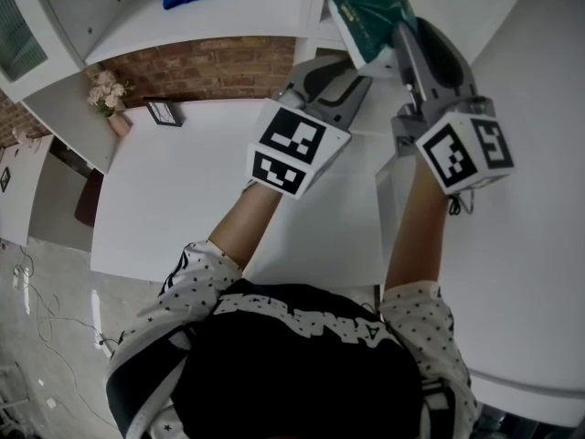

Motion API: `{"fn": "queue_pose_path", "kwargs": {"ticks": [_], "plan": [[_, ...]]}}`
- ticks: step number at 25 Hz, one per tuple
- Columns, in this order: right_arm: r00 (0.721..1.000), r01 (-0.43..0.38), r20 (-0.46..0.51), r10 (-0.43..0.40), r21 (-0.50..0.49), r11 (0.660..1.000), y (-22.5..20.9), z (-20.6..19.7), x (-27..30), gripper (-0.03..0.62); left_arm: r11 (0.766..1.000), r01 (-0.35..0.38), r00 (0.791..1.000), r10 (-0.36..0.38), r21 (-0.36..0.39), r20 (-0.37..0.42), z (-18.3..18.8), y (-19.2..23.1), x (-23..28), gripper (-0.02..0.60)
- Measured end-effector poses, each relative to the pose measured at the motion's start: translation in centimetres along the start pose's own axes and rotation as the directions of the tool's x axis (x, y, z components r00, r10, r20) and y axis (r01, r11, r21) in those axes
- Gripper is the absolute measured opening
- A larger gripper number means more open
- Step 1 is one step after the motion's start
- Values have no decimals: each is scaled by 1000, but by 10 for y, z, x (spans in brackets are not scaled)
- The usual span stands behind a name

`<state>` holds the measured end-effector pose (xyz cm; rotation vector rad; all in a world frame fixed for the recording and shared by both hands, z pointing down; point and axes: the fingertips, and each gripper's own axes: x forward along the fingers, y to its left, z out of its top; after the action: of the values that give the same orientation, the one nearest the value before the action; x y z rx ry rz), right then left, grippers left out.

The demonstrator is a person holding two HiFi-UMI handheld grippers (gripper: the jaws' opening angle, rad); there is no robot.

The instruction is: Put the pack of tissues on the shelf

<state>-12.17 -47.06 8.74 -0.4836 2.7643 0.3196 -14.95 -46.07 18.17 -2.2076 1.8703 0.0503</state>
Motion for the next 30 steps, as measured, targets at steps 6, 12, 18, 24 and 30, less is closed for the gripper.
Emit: {"fn": "queue_pose_path", "kwargs": {"ticks": [6,12,18,24,30], "plan": [[998,-15,62,15,1,1000,2,19,-6,127,999,-47,998,47,-4,39,11,10,-4,129],[1000,0,27,1,-48,999,4,8,-19,127,995,-98,994,97,11,56,20,27,-10,129],[1000,7,-13,-8,-68,998,6,-7,-16,124,993,-109,993,107,42,46,22,30,-8,129],[1000,15,-23,-18,-113,994,2,-6,-6,123,991,-113,993,111,69,39,21,31,-5,129],[999,16,-30,-19,-110,994,-1,-10,0,123,989,-119,993,117,83,30,19,33,-4,129]]}}
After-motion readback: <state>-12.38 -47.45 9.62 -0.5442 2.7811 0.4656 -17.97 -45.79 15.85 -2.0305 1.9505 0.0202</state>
